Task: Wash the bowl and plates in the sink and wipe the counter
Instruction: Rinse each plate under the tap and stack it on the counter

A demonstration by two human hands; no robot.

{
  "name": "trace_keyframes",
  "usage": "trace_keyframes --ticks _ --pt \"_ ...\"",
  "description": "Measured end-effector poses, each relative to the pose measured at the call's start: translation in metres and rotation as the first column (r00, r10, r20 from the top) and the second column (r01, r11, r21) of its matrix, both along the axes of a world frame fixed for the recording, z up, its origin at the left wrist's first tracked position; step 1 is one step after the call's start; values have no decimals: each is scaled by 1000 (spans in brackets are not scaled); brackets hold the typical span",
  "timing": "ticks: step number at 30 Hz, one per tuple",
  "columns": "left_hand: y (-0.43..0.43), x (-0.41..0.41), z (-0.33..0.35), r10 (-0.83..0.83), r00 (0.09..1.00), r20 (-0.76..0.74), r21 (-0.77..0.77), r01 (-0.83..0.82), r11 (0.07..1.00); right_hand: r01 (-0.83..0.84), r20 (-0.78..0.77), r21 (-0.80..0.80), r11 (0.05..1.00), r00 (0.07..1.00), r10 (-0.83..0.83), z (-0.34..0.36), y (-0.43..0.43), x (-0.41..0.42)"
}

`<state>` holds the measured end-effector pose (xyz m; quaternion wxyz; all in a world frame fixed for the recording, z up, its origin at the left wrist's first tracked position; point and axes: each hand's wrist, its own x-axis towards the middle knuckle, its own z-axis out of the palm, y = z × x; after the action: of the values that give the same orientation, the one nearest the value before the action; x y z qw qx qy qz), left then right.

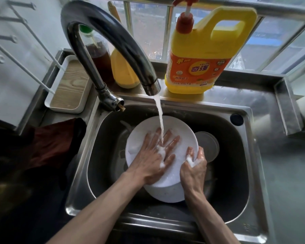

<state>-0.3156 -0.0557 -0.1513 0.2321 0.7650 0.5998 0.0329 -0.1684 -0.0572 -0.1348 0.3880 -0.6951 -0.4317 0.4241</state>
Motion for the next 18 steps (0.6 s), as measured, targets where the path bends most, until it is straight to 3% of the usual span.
trace_keyframes --ticks 5,8,12,15,18 --pt "1 14 4 16 999 36 74 -19 997 -85 -98 -46 995 992 81 -2 -14 -5" --pt "1 6 -2 16 1000 -23 97 -14 995 -102 -205 -104 989 976 79 -5 -15 -2" --pt "-1 -32 -10 230 968 -96 21 -229 973 -103 -269 -158 982 962 58 -8 -10 7" --pt "-7 -35 -11 313 941 -129 147 -294 945 -114 -290 -153 982 955 65 -7 -7 7" --pt "-16 -24 -6 558 829 -29 154 -548 822 -121 -280 -131 984 957 81 -4 -4 5"
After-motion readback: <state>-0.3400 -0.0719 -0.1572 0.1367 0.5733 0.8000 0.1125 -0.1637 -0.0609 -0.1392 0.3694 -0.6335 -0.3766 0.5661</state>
